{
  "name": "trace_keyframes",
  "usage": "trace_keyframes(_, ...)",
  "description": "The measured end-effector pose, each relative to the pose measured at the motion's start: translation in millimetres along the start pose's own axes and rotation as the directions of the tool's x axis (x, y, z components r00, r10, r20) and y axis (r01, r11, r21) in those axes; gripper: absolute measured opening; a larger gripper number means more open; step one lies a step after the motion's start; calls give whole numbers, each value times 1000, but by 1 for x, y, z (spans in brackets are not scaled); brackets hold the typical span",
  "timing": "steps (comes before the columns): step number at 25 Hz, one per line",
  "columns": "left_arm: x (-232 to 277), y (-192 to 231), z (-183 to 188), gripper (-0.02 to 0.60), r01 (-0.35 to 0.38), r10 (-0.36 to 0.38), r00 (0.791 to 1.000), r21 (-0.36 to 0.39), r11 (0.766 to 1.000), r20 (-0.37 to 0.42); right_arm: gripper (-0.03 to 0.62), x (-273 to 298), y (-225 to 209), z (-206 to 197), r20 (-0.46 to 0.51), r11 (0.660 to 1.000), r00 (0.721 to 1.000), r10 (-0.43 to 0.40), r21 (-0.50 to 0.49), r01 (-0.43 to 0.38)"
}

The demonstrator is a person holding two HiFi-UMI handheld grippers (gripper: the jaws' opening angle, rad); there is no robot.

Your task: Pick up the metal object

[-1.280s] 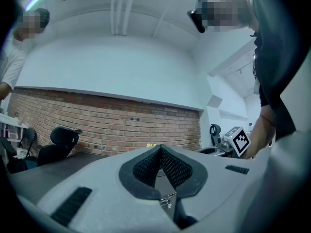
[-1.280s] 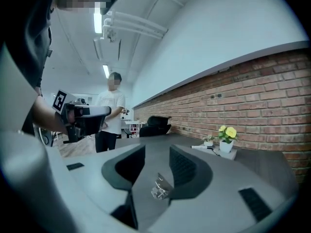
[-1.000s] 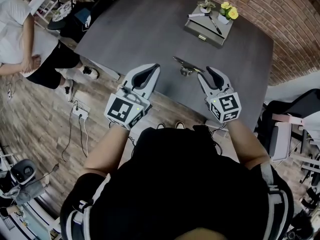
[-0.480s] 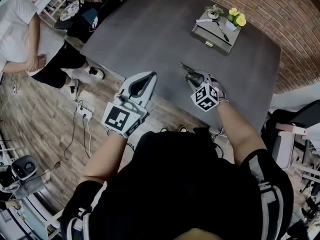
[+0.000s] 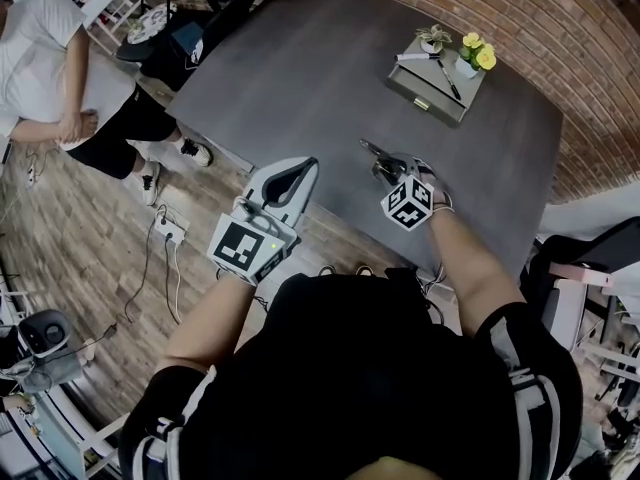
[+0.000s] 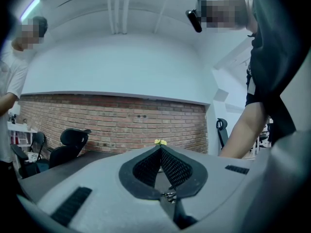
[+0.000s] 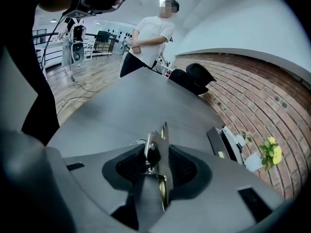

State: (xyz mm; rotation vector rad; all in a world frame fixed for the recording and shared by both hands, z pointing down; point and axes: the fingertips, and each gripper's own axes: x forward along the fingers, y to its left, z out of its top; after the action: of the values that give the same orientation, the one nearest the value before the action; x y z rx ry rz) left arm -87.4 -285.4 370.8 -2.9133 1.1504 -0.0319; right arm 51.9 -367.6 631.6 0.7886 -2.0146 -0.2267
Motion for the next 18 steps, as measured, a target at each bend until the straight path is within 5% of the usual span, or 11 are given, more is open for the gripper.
trace_keyframes(11,-4,2,1,8,-4,4,1000,11,1000,-15,97,7,-2,-4,-42,999,999,-18,-46,17)
trace_keyframes(18,-1,0,-2,8,26,-26,1000,13,1000,-4,89,-17,-15,16,41,996,998,-55,69,52)
